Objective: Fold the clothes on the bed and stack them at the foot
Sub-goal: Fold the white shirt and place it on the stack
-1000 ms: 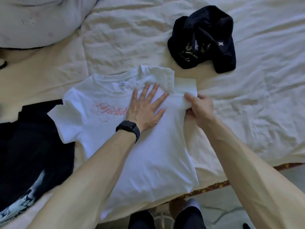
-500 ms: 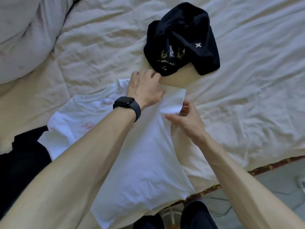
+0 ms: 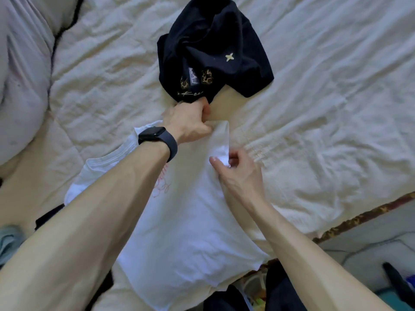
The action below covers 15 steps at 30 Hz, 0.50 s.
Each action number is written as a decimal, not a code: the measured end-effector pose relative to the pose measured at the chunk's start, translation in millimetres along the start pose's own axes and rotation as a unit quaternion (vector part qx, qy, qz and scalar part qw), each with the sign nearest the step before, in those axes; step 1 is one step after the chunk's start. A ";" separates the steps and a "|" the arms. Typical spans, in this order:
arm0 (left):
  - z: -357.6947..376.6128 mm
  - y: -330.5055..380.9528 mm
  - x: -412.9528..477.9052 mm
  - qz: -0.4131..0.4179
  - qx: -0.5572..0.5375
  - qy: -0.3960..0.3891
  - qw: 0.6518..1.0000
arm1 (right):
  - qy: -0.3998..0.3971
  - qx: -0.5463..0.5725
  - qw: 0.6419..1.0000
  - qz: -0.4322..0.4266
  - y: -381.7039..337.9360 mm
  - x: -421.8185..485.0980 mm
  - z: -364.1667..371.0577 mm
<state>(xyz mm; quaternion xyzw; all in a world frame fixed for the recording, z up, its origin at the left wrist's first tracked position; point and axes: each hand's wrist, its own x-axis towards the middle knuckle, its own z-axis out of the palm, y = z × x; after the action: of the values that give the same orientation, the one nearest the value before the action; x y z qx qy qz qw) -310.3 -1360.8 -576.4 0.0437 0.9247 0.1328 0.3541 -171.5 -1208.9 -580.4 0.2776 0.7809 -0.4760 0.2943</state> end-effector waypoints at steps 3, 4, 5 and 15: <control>-8.1 7.6 12.9 0.029 0.048 -0.080 0.995 | -0.023 -0.054 0.998 0.007 -0.9 -1.5 3.7; -10.9 9.2 15.3 0.040 0.059 -0.092 0.993 | -0.013 -0.059 0.998 0.008 -1.6 -0.9 4.5; -12.8 9.8 16.5 0.048 0.053 -0.090 0.993 | -0.001 -0.054 0.999 0.007 -1.6 -0.2 5.3; 1.3 -12.9 -43.5 0.077 -0.157 0.138 0.975 | 0.073 0.101 0.992 0.012 8.6 -15.9 16.4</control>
<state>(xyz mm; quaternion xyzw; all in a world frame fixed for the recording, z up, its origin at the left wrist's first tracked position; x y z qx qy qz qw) -276.9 -1380.5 -552.9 0.0397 0.9261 0.3079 0.2145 -151.4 -1222.8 -580.1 0.3498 0.7445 -0.5274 0.2125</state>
